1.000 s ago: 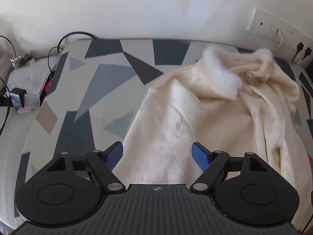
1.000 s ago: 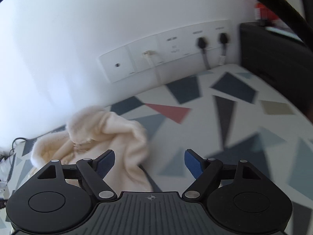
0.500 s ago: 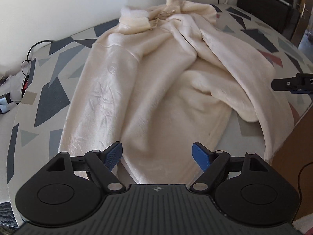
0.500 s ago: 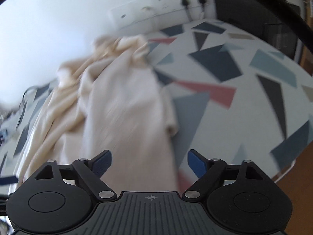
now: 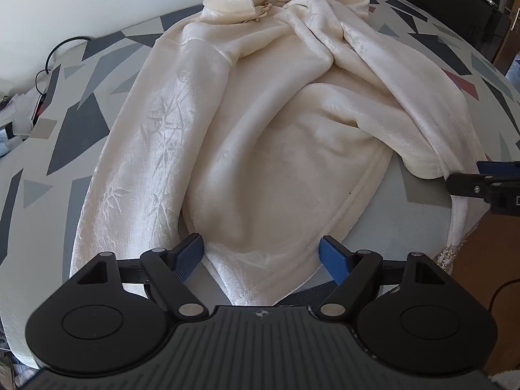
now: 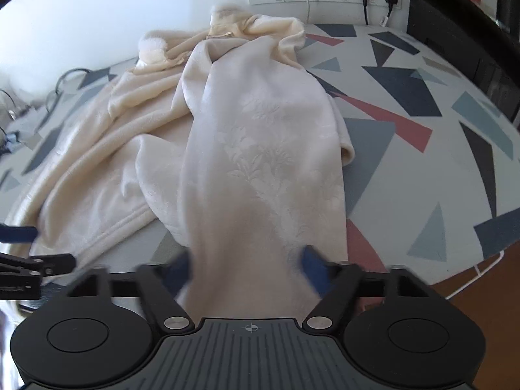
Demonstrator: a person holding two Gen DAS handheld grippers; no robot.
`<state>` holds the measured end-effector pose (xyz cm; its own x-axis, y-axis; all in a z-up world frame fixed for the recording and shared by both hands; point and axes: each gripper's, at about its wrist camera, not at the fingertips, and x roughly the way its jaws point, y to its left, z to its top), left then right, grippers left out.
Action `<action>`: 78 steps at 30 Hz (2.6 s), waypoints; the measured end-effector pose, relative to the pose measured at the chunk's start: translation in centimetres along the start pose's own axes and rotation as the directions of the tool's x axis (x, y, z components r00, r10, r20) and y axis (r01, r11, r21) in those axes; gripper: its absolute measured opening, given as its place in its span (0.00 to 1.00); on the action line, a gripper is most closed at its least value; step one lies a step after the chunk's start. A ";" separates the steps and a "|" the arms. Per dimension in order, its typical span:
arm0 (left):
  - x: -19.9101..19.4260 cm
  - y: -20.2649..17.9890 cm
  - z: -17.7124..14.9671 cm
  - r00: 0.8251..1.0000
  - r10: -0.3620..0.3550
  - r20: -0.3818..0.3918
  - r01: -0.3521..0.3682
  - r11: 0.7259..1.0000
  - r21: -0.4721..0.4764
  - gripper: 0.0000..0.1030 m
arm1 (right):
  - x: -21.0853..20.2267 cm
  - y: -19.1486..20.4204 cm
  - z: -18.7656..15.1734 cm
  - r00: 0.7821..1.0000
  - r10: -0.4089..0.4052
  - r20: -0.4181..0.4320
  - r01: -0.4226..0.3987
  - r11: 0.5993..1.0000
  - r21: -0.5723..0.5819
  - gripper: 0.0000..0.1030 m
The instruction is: Fold clothes
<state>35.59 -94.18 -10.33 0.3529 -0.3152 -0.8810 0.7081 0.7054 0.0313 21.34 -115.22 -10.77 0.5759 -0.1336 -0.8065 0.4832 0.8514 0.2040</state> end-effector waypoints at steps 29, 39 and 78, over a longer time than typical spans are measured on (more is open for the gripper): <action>1.7 1.8 1.8 0.997 -0.040 -0.070 0.037 0.998 -0.051 0.93 | -6.8 -8.6 6.1 0.946 -0.172 0.274 0.093 0.956 0.279 0.11; 2.8 1.6 3.6 0.995 -0.024 -0.099 0.013 0.995 -0.104 0.94 | -6.7 -13.4 16.1 0.865 -0.333 0.376 0.180 0.904 0.387 0.12; -5.6 6.6 -5.7 0.982 0.123 0.141 -0.083 0.962 -0.262 0.90 | 3.1 -3.6 11.4 0.993 0.108 0.037 -0.114 0.961 0.251 0.74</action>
<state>34.85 -84.15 -7.90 0.5201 -0.3120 -0.7951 0.4915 0.8706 -0.0201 28.89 -124.50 -7.67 0.6485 -0.0592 -0.7589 0.5647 0.7061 0.4274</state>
